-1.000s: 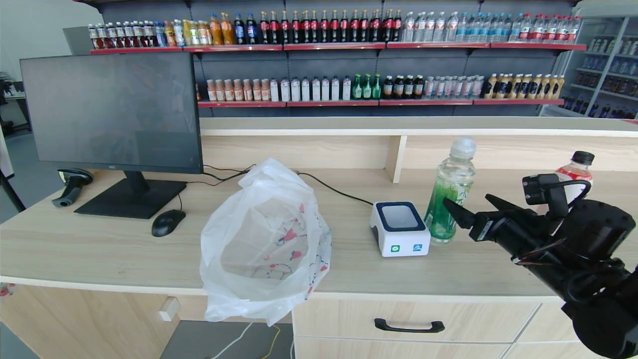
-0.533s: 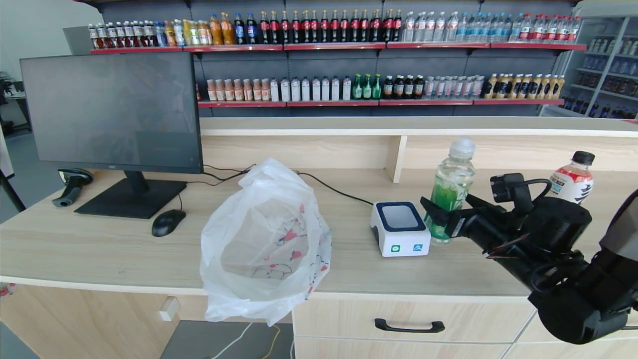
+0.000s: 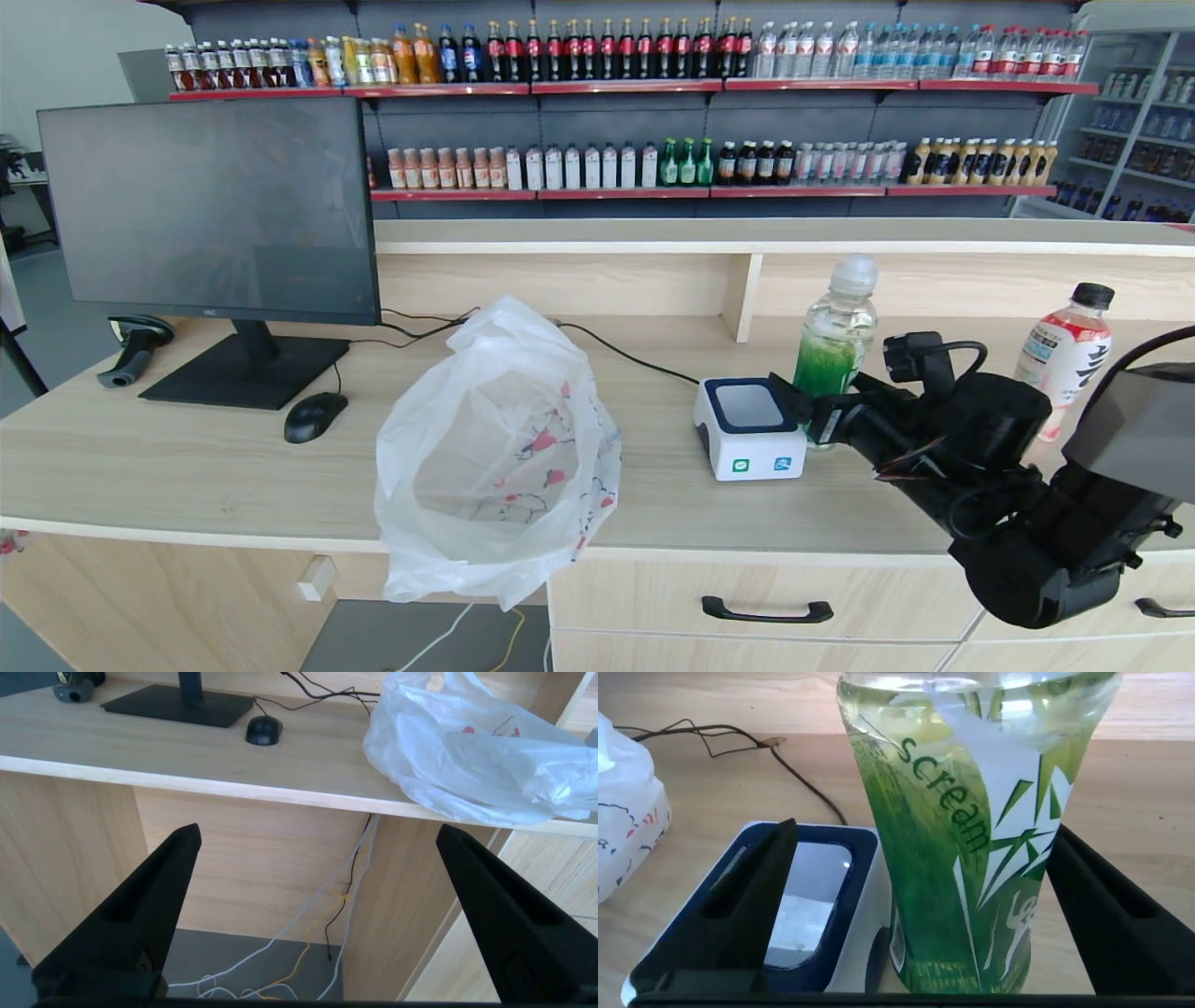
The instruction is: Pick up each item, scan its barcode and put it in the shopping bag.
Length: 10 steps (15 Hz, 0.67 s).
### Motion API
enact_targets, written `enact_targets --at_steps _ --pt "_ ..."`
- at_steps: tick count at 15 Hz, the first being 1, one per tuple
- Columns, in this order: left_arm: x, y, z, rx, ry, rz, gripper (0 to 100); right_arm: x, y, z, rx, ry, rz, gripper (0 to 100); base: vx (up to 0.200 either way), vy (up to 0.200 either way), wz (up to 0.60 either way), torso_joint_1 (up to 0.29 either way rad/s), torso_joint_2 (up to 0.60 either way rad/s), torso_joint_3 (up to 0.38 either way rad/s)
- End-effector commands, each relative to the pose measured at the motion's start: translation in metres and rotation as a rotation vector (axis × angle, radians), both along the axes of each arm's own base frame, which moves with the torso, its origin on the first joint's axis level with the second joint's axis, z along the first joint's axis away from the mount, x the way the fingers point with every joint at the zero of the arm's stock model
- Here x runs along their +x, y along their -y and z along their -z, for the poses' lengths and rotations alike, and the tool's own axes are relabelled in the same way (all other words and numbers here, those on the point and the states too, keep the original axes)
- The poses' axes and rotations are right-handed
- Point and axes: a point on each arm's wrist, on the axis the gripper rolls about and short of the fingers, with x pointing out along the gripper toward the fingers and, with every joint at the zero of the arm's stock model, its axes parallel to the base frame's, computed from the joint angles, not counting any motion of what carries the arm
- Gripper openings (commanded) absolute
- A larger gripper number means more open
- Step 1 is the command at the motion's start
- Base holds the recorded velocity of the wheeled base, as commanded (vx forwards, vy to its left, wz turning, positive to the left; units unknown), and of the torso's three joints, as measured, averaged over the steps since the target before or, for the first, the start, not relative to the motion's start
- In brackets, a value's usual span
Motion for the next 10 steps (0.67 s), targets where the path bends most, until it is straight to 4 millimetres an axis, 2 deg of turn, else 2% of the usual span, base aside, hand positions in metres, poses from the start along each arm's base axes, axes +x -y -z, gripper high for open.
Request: enact_targets --at_steps 1,10 --pt "0.000 0.000 0.000 0.000 0.001 0.000 100 0.003 -0.001 0.004 0.000 -0.004 0.005 100 0.000 0.000 0.00 0.000 0.00 0.000" --pt "0.000 0.000 0.000 0.000 0.001 0.000 100 0.026 0.002 -0.005 0.018 0.074 0.052 100 0.000 0.000 0.00 0.000 0.00 0.000"
